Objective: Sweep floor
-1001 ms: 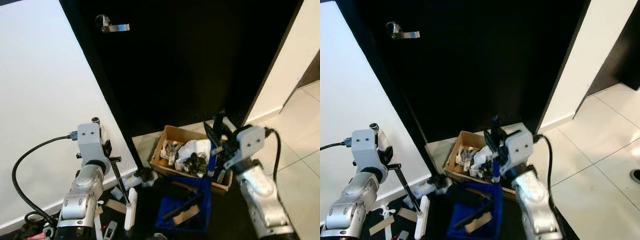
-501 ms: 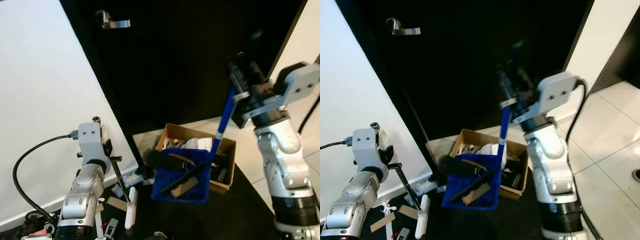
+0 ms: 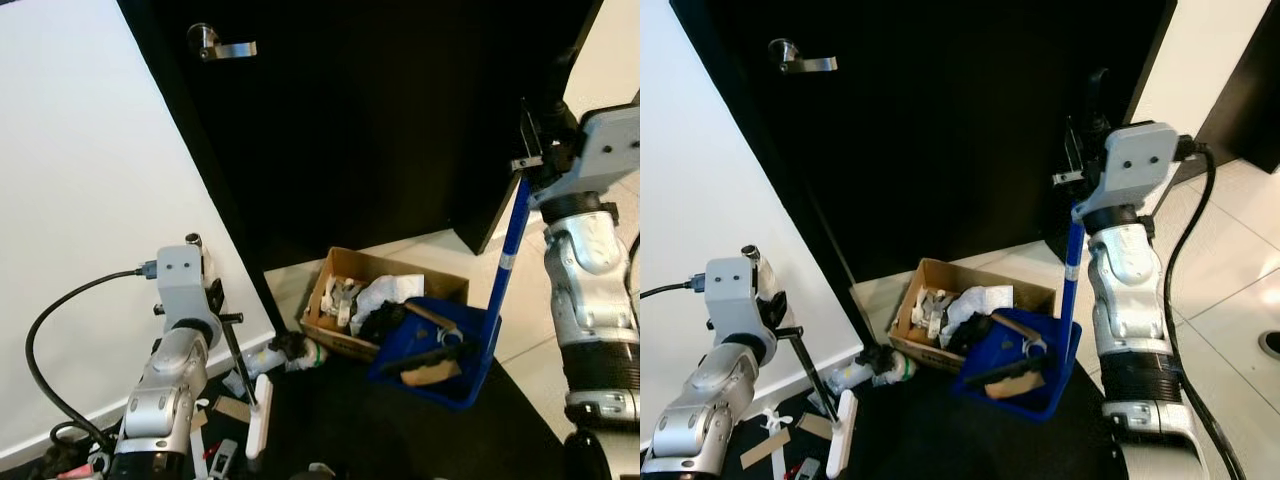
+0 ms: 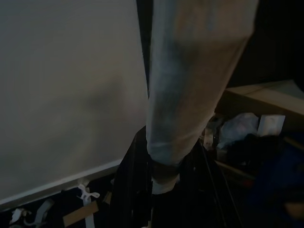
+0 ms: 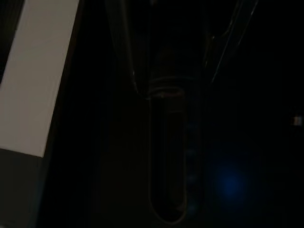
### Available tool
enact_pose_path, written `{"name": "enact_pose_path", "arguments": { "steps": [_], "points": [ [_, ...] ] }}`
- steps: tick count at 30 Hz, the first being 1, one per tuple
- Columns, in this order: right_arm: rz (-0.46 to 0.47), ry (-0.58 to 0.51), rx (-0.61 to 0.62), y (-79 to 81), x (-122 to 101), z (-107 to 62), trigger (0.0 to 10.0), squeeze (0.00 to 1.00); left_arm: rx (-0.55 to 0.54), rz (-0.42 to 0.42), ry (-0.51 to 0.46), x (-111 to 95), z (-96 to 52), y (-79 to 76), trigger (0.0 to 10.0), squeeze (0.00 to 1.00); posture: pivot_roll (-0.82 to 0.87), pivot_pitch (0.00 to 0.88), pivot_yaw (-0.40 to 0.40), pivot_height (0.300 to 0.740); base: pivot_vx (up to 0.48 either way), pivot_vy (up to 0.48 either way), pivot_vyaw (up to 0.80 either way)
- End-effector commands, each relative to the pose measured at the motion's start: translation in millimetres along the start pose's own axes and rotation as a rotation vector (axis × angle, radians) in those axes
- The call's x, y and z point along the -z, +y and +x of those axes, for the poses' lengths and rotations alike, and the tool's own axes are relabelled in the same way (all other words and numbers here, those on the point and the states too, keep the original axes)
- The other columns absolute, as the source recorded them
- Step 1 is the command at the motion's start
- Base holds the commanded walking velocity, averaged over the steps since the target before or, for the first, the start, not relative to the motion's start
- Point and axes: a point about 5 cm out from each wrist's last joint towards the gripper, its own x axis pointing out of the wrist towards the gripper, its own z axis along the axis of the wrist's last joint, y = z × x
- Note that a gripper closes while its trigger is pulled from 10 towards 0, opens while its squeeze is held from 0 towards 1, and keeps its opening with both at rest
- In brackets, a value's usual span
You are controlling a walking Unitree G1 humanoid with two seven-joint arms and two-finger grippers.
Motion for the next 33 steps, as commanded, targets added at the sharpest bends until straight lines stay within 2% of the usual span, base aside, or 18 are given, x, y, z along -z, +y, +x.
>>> {"name": "enact_pose_path", "arguments": {
  "steps": [1, 6, 7, 9, 10, 11, 14, 18, 21, 27, 29, 31, 32, 33],
  "points": [
    [-0.048, -0.072, 0.011, -4.2, -9.6, 8.6, 10.0, 0.00, -0.011, 0.028, -0.014, -2.7, -5.2, 3.6, 10.0, 0.00, 0.07, 0.190, 0.119, 0.740, 0.000, 0.000, 0.00],
    [-0.110, -0.050, -0.035, -0.6, -0.7, 16.4, 10.0, 0.00, -0.014, 0.037, -0.009, -1.6, -8.3, 6.3, 10.0, 0.00, 0.08, 0.201, 0.119, 0.740, 0.000, 0.000, 0.00],
    [-0.141, -0.031, -0.105, 7.9, 3.1, 21.1, 10.0, 0.00, -0.014, 0.039, -0.008, -1.1, -10.0, 6.9, 10.0, 0.00, 0.09, 0.212, 0.115, 0.740, 0.000, 0.000, 0.00],
    [-0.146, -0.022, -0.130, 10.9, 4.5, 22.5, 10.0, 0.00, -0.014, 0.039, -0.007, -0.9, -10.5, 7.0, 10.0, 0.00, 0.09, 0.212, 0.115, 0.740, 0.000, 0.000, 0.00],
    [-0.170, 0.006, -0.229, 23.1, 10.0, 25.0, 10.0, 0.00, -0.016, 0.038, -0.006, 0.4, -13.0, 6.8, 10.0, 0.00, 0.10, 0.222, 0.101, 0.740, 0.000, 0.000, 0.00],
    [-0.174, 0.015, -0.262, 26.8, 11.6, 25.3, 10.0, 0.00, -0.016, 0.038, -0.005, 0.9, -13.9, 6.5, 10.0, 0.00, 0.10, 0.224, 0.095, 0.740, 0.000, 0.000, 0.00],
    [-0.182, 0.033, -0.325, 35.1, 15.2, 25.7, 10.0, 0.00, -0.024, 0.036, -0.003, 2.9, -16.6, 6.5, 10.0, 0.00, 0.10, 0.228, 0.086, 0.740, 0.000, 0.000, 0.00],
    [-0.279, 0.024, -0.406, 42.9, 18.5, 25.5, 10.0, 0.00, -0.048, 0.020, 0.002, 6.5, -22.4, 8.5, 10.0, 0.00, 0.11, 0.232, 0.059, 0.740, 0.000, 0.000, 0.00],
    [-0.299, 0.015, -0.380, 39.6, 17.2, 29.2, 10.0, 0.00, -0.059, 0.013, 0.003, 8.0, -25.2, 9.6, 10.0, 0.00, 0.11, 0.233, 0.053, 0.740, 0.000, 0.000, 0.00],
    [-0.230, 0.014, -0.207, 19.8, 9.7, 40.4, 10.0, 0.00, -0.062, 0.008, 0.005, 9.0, -27.1, 8.9, 10.0, 0.00, 0.10, 0.234, 0.050, 0.740, 0.000, 0.000, 0.00],
    [-0.300, 0.020, -0.227, 16.7, 11.0, 39.6, 10.0, 0.00, -0.060, 0.009, 0.003, 8.1, -26.6, 8.0, 10.0, 0.00, 0.10, 0.232, 0.054, 0.740, 0.000, 0.000, 0.00],
    [-0.199, 0.047, -0.189, 13.1, 12.6, 40.9, 10.0, 0.00, -0.058, 0.009, 0.000, 6.5, -25.5, 8.2, 10.0, 0.00, 0.10, 0.233, 0.056, 0.740, 0.000, 0.000, 0.00],
    [-0.199, 0.047, -0.189, 13.1, 12.6, 40.9, 10.0, 0.00, -0.058, 0.009, 0.000, 6.5, -25.5, 8.2, 10.0, 0.00, 0.10, 0.233, 0.056, 0.740, 0.000, 0.000, 0.00],
    [-0.075, 0.052, -0.124, 8.7, 10.0, 45.1, 10.0, 0.00, -0.057, 0.009, 0.000, 6.4, -25.1, 8.2, 10.0, 0.00, 0.10, 0.233, 0.056, 0.740, 0.000, 0.000, 0.00]
  ]
}}
